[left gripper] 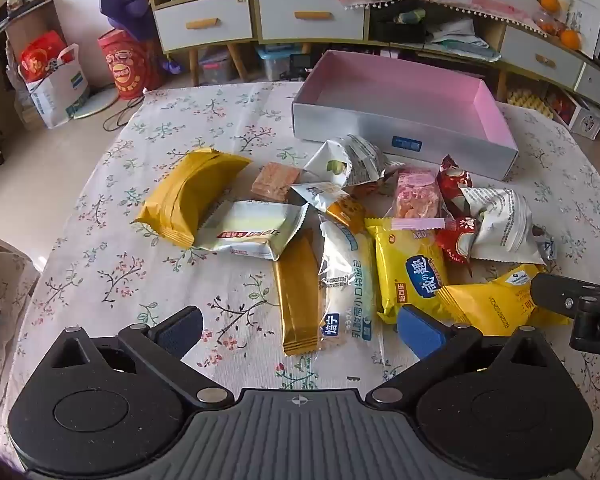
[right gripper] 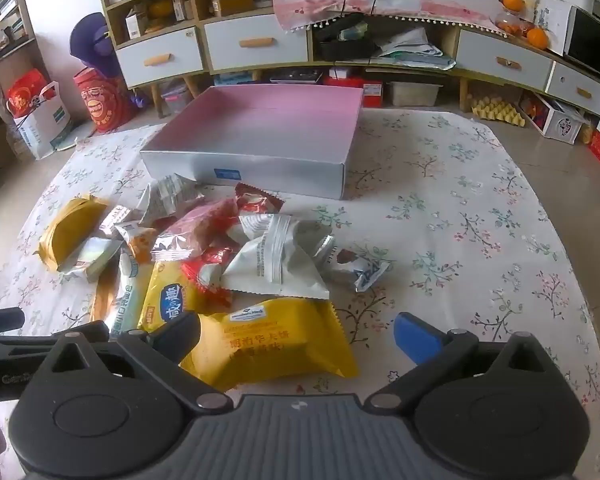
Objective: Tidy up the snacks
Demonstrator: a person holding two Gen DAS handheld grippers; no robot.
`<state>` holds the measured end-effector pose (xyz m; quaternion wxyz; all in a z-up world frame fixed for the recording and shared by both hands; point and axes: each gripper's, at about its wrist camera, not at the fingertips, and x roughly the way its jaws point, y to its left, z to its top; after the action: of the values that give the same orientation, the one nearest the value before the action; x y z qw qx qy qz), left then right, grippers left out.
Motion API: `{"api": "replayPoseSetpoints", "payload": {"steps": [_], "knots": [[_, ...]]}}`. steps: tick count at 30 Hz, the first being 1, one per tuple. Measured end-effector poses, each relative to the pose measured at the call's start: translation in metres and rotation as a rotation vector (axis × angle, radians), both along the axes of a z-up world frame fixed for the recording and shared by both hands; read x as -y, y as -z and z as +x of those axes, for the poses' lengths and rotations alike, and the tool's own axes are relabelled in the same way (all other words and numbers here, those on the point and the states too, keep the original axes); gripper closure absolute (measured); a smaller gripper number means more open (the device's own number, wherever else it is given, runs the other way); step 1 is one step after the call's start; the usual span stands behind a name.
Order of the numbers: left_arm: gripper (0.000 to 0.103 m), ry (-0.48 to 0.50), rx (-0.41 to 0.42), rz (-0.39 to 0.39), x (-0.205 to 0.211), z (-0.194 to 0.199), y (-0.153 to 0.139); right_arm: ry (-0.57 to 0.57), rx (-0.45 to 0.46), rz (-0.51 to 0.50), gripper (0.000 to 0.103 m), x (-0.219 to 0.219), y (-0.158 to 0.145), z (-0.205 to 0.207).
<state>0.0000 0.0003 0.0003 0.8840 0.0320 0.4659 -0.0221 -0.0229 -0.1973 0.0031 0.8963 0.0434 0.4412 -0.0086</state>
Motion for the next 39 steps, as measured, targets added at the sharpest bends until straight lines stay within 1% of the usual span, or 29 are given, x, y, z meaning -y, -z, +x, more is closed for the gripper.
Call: {"api": "replayPoseSetpoints", "payload": {"steps": [5,6,9,10,27,28,39], "knots": [[0.0,0.002,-0.001,-0.002,-0.001,0.0,-0.001,-0.015,0.004,-0.005,0.013,-0.005,-0.002,-0.001],[0.0,0.002,-0.001,-0.002,-0.001,0.0,-0.001,-0.007,0.003,-0.004,0.013,0.002,0.0,-0.002],[0.0,0.006,-0.001,-0.002,-0.001,0.001,-0.001,-0.017,0.003,-0.01,0.013,0.0,0.002,0.001],[0.0,0.008,-0.002,-0.003,-0.002,0.001,-0.001,-0.003,0.013,-0.005,0.013,-0.001,0.001,-0.005],[0.0,0.008,-0.001,-0.002,-0.007,-0.001,0.0,-0.003,0.015,-0.009,0.013,-0.001,0.001,-0.004],[0.0,0.002,0.004,0.001,-0.001,-0.005,-0.002,-0.003,0.014,-0.009,0.013,-0.001,0.001,-0.004],[0.0,-0.001,0.004,0.003,0.001,-0.006,-0.001,-0.006,0.011,-0.012,0.013,-0.002,0.001,-0.003]]}}
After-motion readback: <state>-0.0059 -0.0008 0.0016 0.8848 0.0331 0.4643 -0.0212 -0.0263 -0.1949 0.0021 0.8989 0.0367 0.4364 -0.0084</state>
